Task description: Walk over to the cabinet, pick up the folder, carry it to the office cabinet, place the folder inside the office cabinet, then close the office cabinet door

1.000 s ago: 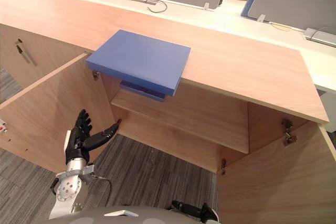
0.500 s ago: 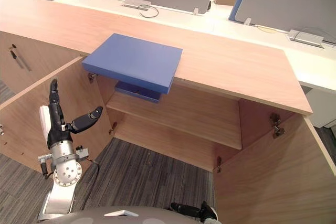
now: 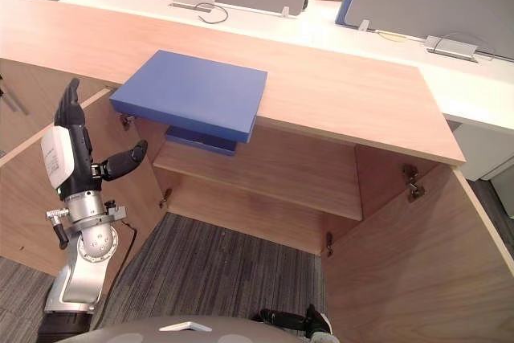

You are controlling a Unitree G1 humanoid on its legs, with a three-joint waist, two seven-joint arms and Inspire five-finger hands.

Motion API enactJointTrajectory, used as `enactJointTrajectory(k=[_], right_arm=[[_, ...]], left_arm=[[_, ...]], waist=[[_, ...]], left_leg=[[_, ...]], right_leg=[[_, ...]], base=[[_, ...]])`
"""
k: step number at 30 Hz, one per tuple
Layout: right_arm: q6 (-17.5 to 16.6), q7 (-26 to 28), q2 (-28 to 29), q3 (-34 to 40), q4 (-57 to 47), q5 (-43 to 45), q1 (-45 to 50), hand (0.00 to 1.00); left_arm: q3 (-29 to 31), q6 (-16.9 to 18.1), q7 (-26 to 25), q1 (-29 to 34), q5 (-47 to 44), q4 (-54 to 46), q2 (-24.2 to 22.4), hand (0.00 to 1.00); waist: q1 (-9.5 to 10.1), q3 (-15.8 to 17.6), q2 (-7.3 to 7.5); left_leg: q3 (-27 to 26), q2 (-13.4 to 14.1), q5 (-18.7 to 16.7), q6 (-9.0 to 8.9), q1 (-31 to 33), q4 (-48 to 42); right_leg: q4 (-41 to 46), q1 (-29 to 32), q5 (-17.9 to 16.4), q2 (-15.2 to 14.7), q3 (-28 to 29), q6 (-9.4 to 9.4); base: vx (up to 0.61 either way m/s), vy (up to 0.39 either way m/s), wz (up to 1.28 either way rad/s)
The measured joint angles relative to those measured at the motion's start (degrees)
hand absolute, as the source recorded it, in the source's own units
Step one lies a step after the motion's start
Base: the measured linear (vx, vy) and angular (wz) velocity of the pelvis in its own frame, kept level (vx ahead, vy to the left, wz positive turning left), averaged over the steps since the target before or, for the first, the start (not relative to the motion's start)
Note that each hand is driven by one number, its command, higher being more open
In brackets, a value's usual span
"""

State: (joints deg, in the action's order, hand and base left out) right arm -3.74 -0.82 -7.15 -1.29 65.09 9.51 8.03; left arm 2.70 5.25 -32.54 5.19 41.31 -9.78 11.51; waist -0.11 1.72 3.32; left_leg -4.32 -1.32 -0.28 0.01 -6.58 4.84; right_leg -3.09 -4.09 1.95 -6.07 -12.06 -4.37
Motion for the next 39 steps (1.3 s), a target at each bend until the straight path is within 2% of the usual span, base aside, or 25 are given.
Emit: enactJointTrajectory(k=[8, 11, 33, 34, 39], right_arm=[[-0.2, 0.8, -0.2, 0.0, 0.0, 0.0, 0.1, 1.0], [-0.3, 1.6, -0.5, 0.0, 0.0, 0.0, 0.2, 1.0], [-0.4, 1.9, -0.4, 0.0, 0.1, -0.2, 0.2, 1.0], [-0.4, 1.9, -0.3, 0.0, 0.1, -0.2, 0.2, 1.0], [-0.4, 1.9, -0.4, 0.0, 0.2, -0.2, 0.2, 1.0]], left_arm=[[-0.1, -0.5, 0.1, -3.6, 3.3, 1.6, 5.4, 1.0], [-0.7, -0.5, 0.3, -5.3, 4.4, 4.4, 7.2, 1.0], [-7.7, 0.0, 4.5, -10.4, 8.9, 11.7, 15.1, 1.0], [-8.2, 0.0, 4.5, -10.6, 8.8, 11.8, 15.7, 0.0], [-9.9, 0.2, 4.8, -14.2, 8.9, 14.8, 16.6, 0.0]], waist=[[-0.17, -0.2, -0.28], [-0.1, -1.2, -0.56], [-0.37, -1.7, -0.1], [-0.38, -1.7, -0.09], [-0.34, -1.8, 0.01]], left_leg=[[-1.0, 0.2, -0.1, -0.03, -0.5, 0.0], [-1.5, 0.3, -0.1, -0.03, 0.1, 0.0], [-2.9, 0.3, -0.5, -0.03, -0.4, 0.0], [-3.0, 0.3, -0.5, -0.03, -0.4, 0.0], [-3.1, 0.3, -0.6, -0.03, -0.6, 0.0]], right_leg=[[0.0, 0.2, 0.3, 0.1, 1.5, 0.12], [0.0, 0.9, 0.3, 0.2, 1.7, 0.12], [0.0, 1.2, 0.5, 0.3, 3.1, 0.22], [0.0, 1.2, 0.5, 0.3, 3.1, 0.22], [0.0, 1.1, 0.5, 0.3, 3.1, 0.22]], base=[[-0.04, -0.005, -0.09], [-0.02, -0.007, -0.05], [-0.01, -0.003, -0.03], [0.0, 0.0, 0.0], [0.0, -0.002, -0.01]])
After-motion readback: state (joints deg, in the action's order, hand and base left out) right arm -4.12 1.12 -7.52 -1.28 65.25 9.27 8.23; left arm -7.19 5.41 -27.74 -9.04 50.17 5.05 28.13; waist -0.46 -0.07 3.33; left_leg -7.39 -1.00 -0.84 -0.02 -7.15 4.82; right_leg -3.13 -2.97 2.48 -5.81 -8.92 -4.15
